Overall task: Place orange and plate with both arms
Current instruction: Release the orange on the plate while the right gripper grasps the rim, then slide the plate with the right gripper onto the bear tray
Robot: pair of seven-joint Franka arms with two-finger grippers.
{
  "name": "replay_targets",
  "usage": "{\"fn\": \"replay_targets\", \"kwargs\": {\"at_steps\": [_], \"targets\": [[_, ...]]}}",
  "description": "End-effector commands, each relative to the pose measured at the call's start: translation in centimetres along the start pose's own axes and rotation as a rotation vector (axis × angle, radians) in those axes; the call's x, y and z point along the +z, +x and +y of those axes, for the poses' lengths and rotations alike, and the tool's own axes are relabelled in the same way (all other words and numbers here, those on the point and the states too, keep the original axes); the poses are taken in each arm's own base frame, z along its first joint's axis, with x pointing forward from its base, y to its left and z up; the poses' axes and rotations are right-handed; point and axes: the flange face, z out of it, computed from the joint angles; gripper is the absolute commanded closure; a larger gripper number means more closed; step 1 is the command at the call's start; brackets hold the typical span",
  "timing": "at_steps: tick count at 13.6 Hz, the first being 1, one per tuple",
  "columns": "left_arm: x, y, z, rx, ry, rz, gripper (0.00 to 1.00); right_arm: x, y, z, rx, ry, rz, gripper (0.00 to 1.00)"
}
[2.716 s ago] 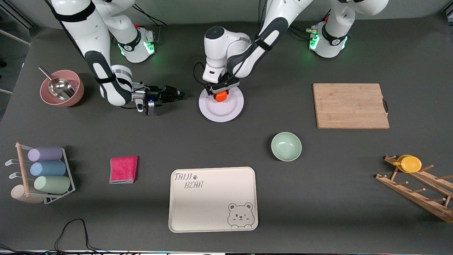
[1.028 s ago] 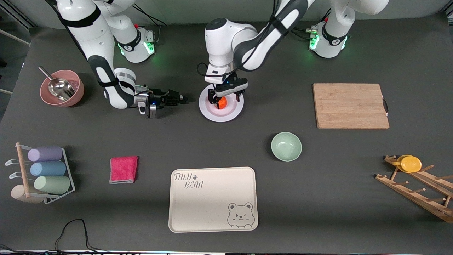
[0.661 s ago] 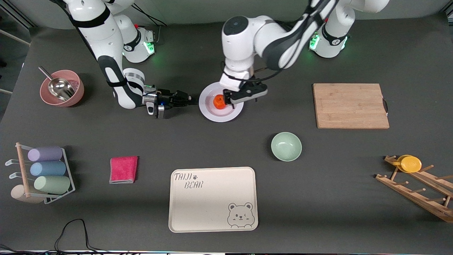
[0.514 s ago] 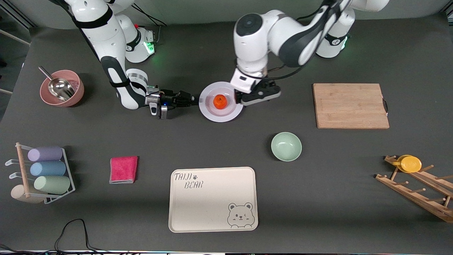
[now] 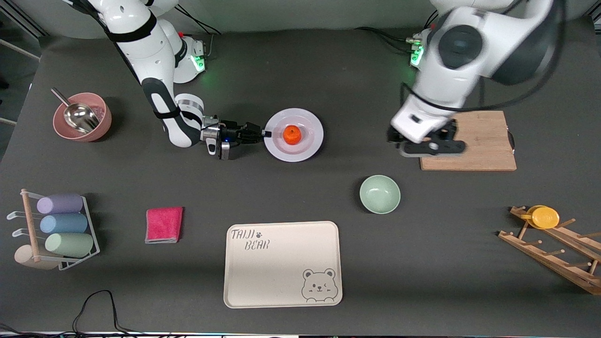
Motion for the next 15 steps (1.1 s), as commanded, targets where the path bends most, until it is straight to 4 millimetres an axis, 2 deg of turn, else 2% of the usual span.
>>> {"fn": "replay_targets", "kwargs": {"at_steps": [1,2,5,6,7,8,10,12,14,15], "targets": [[-3.1,-0.8,-5.2,0.028,-0.058,-0.011,0.0,0.6,0.2,0.1,-0.016,-0.002,0.017,0.92],[-4.4,-0.9,-7.2,0.005,-0.052,-0.034,0.0,0.6,0.2,0.1,-0.018,-0.002,0.017,1.0],[-10.0,-1.8,-11.1,0.004,-0.053,-0.092,0.0,0.5,0.4,-0.2,-0.017,0.002,0.021,1.0],[-11.1,-2.2,-12.5,0.014,-0.06,-0.1,0.0,0.5,0.6,-0.6,-0.016,0.008,0.023,1.0],[-12.6,-3.4,-14.0,0.02,-0.056,-0.081,0.0,0.1,1.2,-1.4,-0.019,0.02,0.033,1.0],[-12.4,-3.9,-13.5,0.045,-0.049,-0.088,0.0,-0.3,2.1,-2.9,-0.03,0.036,0.041,1.0],[-12.2,-3.8,-15.8,0.025,-0.062,-0.089,0.0,-1.4,3.4,-6.5,-0.04,0.062,0.031,1.0],[-11.9,-3.6,-16.5,0.055,-0.066,-0.088,0.0,-2.4,4.4,-9.9,-0.012,0.088,0.021,1.0],[-11.5,-3.4,-16.8,0.051,-0.062,-0.094,0.0,-3.4,5.3,-12.5,0.003,0.106,0.018,1.0],[-11.3,-3.2,-16.9,0.048,-0.064,-0.093,0.0,-3.6,5.5,-13.2,0.006,0.112,0.021,1.0]]}}
